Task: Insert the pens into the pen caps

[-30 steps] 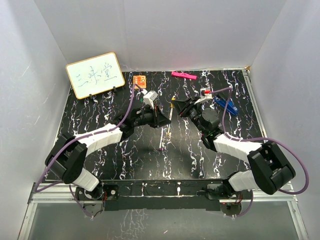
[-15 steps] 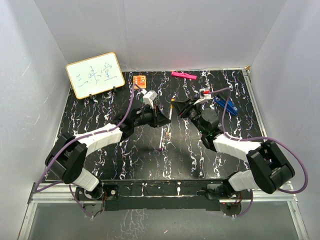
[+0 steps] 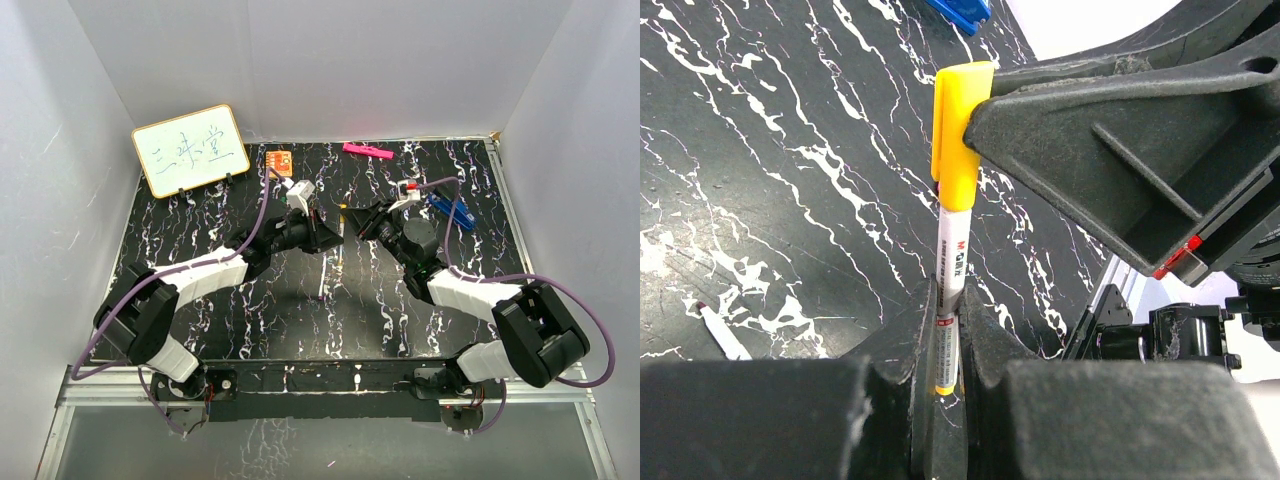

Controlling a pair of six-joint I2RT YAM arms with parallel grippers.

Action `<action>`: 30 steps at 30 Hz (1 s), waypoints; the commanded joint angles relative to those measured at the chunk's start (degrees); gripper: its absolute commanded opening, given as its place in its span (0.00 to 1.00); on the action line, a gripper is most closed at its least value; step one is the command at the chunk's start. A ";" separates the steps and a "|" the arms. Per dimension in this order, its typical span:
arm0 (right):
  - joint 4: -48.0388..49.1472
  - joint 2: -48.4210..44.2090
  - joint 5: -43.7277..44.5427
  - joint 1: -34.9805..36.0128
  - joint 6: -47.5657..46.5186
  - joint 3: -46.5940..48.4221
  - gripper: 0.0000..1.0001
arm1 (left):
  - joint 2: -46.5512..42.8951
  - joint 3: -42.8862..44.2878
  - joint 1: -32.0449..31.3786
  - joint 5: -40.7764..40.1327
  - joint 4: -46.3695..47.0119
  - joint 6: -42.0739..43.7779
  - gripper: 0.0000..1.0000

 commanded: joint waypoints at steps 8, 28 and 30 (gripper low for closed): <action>-15.20 3.25 -6.33 1.13 -2.72 4.57 0.00 | 2.46 7.94 2.14 -1.89 5.11 0.72 0.00; -32.20 5.85 4.01 11.45 -9.35 8.29 0.00 | 2.30 10.94 5.98 -7.28 3.67 4.88 0.00; -33.09 6.35 5.18 12.08 -9.47 8.65 0.00 | 1.78 10.86 6.60 -7.72 3.43 5.14 0.00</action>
